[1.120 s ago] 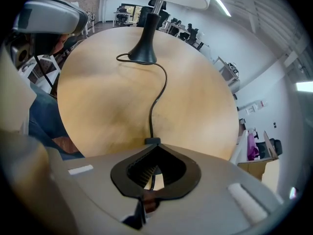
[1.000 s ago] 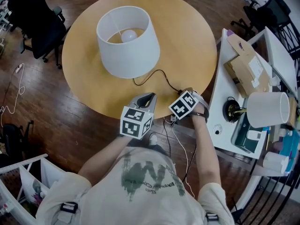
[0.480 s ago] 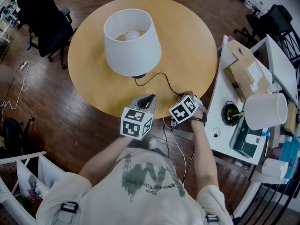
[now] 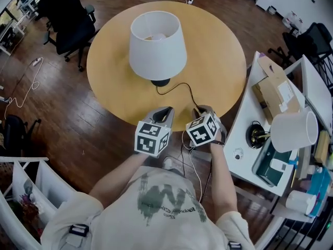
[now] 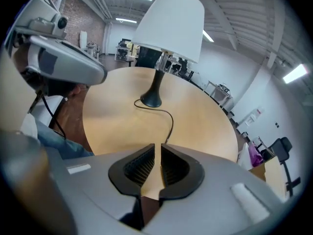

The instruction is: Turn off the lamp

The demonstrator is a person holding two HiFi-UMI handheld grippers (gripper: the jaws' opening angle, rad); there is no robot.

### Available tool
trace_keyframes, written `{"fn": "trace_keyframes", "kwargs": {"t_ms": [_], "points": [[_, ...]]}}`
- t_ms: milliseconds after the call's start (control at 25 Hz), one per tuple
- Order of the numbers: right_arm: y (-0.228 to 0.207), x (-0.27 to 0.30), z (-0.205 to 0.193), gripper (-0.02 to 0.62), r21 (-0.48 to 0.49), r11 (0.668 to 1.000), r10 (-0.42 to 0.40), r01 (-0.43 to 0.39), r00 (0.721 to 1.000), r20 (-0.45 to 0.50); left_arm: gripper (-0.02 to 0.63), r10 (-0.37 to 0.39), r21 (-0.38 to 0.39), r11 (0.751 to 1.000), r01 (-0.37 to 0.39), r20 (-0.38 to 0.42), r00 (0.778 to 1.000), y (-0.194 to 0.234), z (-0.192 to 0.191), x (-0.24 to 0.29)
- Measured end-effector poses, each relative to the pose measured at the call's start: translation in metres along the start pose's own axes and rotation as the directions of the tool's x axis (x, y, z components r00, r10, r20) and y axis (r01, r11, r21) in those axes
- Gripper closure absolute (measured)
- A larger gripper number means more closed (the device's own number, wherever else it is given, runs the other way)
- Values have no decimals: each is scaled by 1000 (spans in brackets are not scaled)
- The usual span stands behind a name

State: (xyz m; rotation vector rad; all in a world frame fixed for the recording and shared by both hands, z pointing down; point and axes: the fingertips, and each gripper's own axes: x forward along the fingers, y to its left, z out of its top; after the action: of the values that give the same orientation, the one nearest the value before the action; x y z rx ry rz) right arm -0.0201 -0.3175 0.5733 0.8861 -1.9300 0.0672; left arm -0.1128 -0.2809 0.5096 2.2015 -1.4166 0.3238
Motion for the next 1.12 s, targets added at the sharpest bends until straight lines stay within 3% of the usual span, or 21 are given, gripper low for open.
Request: {"fn": "trace_keyframes", "kwargs": {"t_ms": [160, 320, 480, 680, 840, 1120], "points": [[14, -23, 21, 558, 38, 999, 29, -34, 992, 120, 610, 43, -17, 999, -42, 34, 999, 0, 1, -13], [27, -51, 43, 563, 107, 990, 58, -90, 961, 270, 610, 89, -20, 996, -87, 68, 994, -3, 4, -27], [39, -87, 70, 569, 167, 977, 54, -134, 910, 412, 610, 118, -22, 993, -116, 99, 988, -7, 9, -44], [49, -133, 97, 591, 246, 950, 15, -193, 813, 582, 610, 127, -6, 992, -128, 165, 978, -8, 21, -66], [64, -160, 109, 595, 284, 935, -26, -212, 759, 651, 610, 106, 25, 993, -115, 236, 966, -11, 34, -88], [93, -193, 119, 596, 366, 910, -124, -195, 714, 689, 609, 72, 46, 995, -90, 302, 951, -10, 44, -134]]}}
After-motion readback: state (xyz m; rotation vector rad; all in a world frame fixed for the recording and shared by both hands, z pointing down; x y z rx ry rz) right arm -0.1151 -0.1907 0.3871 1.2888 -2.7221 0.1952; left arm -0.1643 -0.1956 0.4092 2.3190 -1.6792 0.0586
